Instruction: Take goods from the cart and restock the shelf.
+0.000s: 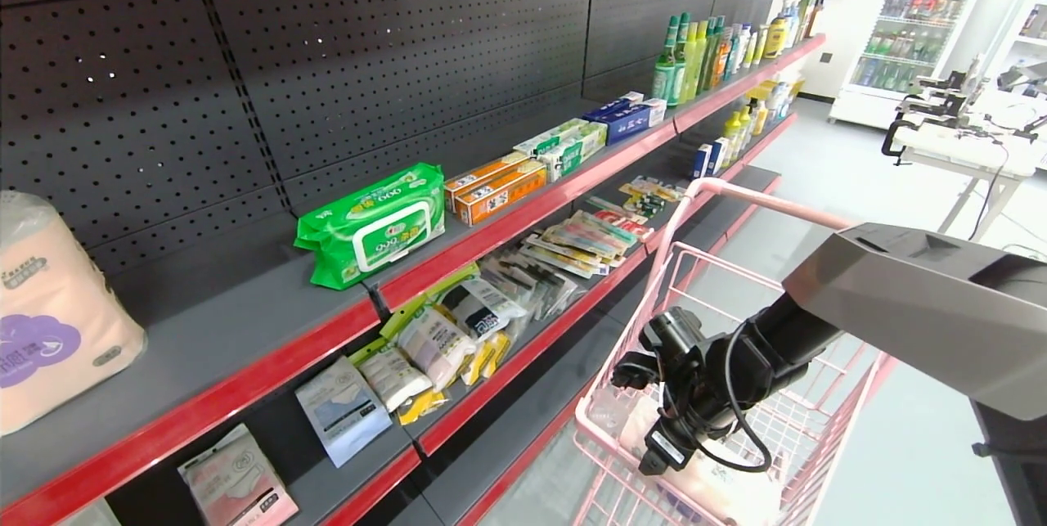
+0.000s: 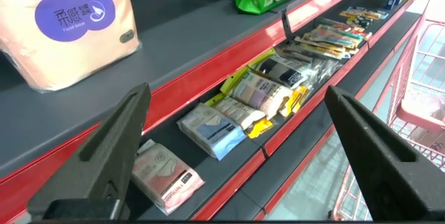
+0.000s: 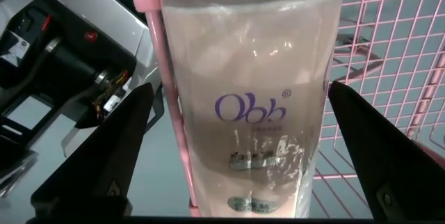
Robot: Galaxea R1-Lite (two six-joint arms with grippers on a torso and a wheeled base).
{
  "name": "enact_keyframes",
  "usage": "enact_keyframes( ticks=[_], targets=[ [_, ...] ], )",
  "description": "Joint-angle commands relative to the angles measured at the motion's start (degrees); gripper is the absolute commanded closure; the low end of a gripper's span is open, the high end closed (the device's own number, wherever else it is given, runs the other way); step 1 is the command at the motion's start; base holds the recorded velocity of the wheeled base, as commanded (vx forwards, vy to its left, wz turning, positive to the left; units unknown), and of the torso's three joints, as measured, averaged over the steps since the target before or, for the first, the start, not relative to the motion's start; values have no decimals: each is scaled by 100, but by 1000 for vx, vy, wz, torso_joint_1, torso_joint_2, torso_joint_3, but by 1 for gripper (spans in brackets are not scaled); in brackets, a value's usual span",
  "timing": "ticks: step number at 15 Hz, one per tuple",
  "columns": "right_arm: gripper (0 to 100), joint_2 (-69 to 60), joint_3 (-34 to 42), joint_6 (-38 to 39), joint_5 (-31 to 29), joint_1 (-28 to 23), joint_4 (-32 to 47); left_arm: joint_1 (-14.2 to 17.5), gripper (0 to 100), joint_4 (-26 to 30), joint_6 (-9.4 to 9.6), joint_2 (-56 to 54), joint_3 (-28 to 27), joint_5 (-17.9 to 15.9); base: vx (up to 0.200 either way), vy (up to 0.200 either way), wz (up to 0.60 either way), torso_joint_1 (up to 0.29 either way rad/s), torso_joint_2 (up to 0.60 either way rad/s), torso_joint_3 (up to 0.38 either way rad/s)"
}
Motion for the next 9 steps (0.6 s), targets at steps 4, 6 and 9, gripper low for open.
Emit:
enact_keyframes(
  ticks=[4, 6, 9],
  targets=[
    [0, 251, -305, -1, 7, 4, 0, 2, 0, 9, -5, 7, -2, 0, 0, 0, 0, -29, 66, 40],
    [0, 251, -313, -88, 77, -14, 9, 2, 0, 9, -14, 7, -2, 0, 0, 0, 0, -149, 339, 186],
    [0, 198, -375, -141, 121, -40, 18, 2, 0, 9, -14, 7, 7, 0, 0, 0, 0, -82, 191, 102]
  ],
)
